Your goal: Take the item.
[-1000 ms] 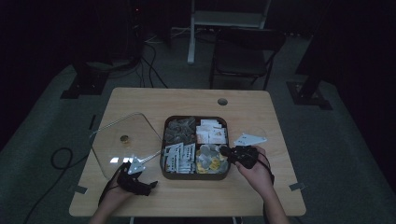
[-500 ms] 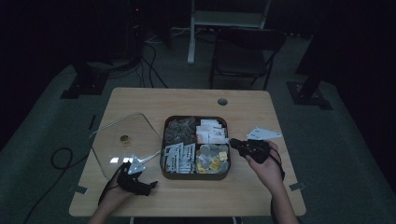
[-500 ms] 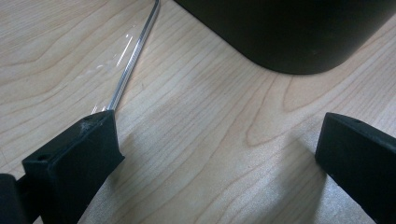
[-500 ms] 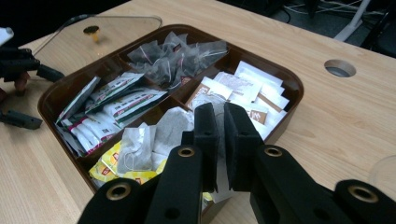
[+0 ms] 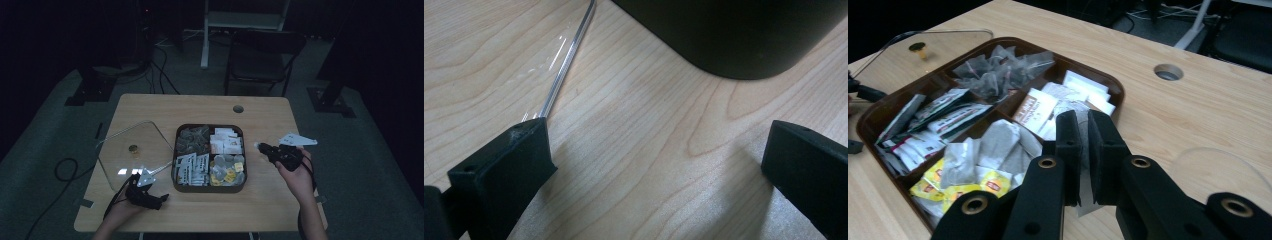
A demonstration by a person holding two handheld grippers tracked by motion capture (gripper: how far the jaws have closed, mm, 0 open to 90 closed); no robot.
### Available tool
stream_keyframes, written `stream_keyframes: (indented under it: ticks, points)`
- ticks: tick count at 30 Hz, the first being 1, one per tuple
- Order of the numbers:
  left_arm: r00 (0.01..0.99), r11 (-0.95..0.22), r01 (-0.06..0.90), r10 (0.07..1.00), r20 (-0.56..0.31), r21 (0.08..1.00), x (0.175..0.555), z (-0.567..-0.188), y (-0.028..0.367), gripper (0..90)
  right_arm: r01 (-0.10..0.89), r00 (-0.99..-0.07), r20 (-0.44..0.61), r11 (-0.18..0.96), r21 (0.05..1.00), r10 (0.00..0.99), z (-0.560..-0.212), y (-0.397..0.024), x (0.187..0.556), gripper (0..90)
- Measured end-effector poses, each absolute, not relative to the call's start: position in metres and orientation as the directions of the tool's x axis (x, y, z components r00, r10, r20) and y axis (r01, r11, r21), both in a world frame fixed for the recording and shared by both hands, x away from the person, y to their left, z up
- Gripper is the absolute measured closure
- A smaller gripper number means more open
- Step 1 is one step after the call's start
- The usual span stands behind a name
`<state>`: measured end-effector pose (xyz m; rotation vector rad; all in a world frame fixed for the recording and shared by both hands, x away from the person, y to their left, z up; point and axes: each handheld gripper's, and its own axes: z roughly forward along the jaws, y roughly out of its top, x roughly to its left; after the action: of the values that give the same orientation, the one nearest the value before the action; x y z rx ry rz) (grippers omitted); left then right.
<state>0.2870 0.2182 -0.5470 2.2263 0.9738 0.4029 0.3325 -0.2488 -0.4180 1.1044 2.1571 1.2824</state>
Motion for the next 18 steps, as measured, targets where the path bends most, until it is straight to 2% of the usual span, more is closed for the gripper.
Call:
stream_keyframes:
  ticks: [18]
  points:
    - [0.660,-0.489,0.542,0.751,0.013,0.683,0.287,-0.547,0.216,0.4,0.470,-0.495,0.050,0.219,0.855,0.868,-0.428,-0.290,0.342,84.6]
